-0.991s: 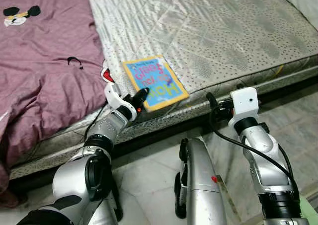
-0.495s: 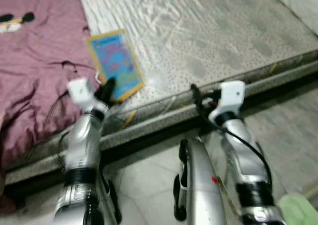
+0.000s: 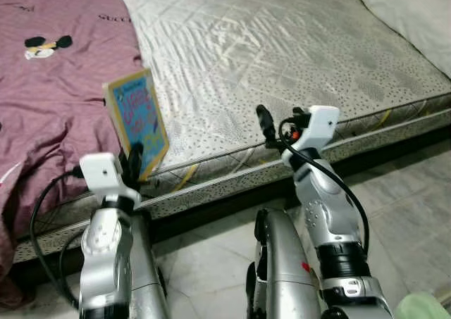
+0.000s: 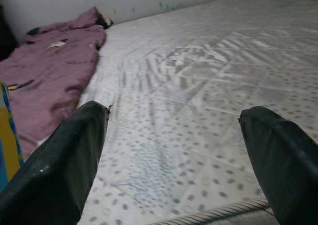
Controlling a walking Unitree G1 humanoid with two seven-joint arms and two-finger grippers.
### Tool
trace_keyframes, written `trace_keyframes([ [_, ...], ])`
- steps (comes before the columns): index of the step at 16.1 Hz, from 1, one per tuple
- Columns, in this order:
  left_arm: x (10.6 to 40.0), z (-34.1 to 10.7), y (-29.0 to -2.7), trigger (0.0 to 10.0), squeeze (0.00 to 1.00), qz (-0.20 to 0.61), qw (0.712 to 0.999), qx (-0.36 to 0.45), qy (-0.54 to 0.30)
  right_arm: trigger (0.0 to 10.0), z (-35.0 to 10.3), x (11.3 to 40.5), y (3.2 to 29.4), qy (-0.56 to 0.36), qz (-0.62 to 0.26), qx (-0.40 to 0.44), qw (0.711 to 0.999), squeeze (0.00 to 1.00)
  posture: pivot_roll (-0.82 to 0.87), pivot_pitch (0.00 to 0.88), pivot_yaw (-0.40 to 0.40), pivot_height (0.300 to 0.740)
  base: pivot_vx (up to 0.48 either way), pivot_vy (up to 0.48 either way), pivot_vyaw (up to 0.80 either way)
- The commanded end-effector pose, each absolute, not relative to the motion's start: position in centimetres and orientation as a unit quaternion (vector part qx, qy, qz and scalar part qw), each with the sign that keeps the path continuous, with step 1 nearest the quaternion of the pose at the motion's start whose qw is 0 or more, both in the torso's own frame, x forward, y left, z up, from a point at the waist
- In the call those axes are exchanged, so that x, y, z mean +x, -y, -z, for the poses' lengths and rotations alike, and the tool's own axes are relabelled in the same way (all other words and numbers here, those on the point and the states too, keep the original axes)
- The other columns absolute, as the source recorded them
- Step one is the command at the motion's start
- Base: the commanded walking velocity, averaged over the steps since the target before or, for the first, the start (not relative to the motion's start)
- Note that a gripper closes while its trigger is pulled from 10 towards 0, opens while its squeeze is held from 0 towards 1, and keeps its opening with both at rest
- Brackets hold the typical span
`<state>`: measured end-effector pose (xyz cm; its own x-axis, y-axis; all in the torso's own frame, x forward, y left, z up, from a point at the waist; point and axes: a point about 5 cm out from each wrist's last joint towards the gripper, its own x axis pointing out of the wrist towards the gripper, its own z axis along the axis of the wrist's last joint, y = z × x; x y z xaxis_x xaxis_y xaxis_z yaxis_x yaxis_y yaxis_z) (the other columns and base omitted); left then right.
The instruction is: Clean up the room
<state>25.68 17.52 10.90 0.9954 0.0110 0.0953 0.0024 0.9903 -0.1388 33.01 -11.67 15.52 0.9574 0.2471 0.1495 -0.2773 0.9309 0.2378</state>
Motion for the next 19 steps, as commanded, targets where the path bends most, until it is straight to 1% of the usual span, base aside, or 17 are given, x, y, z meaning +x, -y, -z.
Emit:
trace_keyframes([
  [1,25.2,-10.9,-17.1,4.7,0.0,-0.007,0.998,-0.054,0.043,10.0,-15.5,33.3,11.8,0.059,-0.131,0.134,0.981,0.0,0.04,0.077,-0.033,0.542,0.0,0.0,0.0],
  [2,25.1,-10.9,-16.9,10.0,0.0,-0.011,0.998,-0.045,0.044,10.0,-15.5,33.3,11.8,0.061,-0.129,0.135,0.981,0.0,0.04,0.073,-0.029,0.551,0.0,0.0,0.0],
  [3,25.1,-11.0,-16.8,10.0,0.0,-0.022,0.998,-0.025,0.052,10.0,-15.6,33.3,11.9,0.063,-0.128,0.135,0.981,0.0,0.03,0.07,-0.026,0.561,0.0,0.0,0.0],
  [6,25.2,-11.5,-16.6,10.0,0.0,-0.031,0.998,-0.014,0.054,10.0,-15.8,33.4,12.0,0.069,-0.125,0.134,0.981,0.0,0.03,0.068,-0.026,0.594,0.0,0.0,0.0],
  [8,25.3,-11.8,-16.7,10.0,0.0,-0.037,0.998,-0.009,0.053,10.0,-16.0,33.5,12.0,0.073,-0.125,0.134,0.98,0.0,0.03,0.066,-0.028,0.613,0.0,0.0,0.0],
  [10,25.6,-11.9,-16.7,10.0,0.0,-0.041,0.998,-0.004,0.056,10.0,-16.1,33.8,12.0,0.078,-0.126,0.131,0.98,0.0,0.03,0.062,-0.032,0.646,0.0,0.0,0.0],
  [15,25.8,-11.9,-16.4,10.0,0.0,-0.033,0.998,-0.002,0.053,10.0,-16.3,33.9,12.5,0.082,-0.119,0.124,0.982,0.0,0.03,0.059,-0.029,0.694,0.0,0.0,0.0],
  [19,26.0,-11.9,-16.3,10.0,0.0,-0.035,0.998,0.009,0.054,10.0,-16.1,33.8,13.0,0.083,-0.109,0.1,0.986,0.0,0.02,0.061,-0.024,0.694,0.0,0.0,0.0],
])
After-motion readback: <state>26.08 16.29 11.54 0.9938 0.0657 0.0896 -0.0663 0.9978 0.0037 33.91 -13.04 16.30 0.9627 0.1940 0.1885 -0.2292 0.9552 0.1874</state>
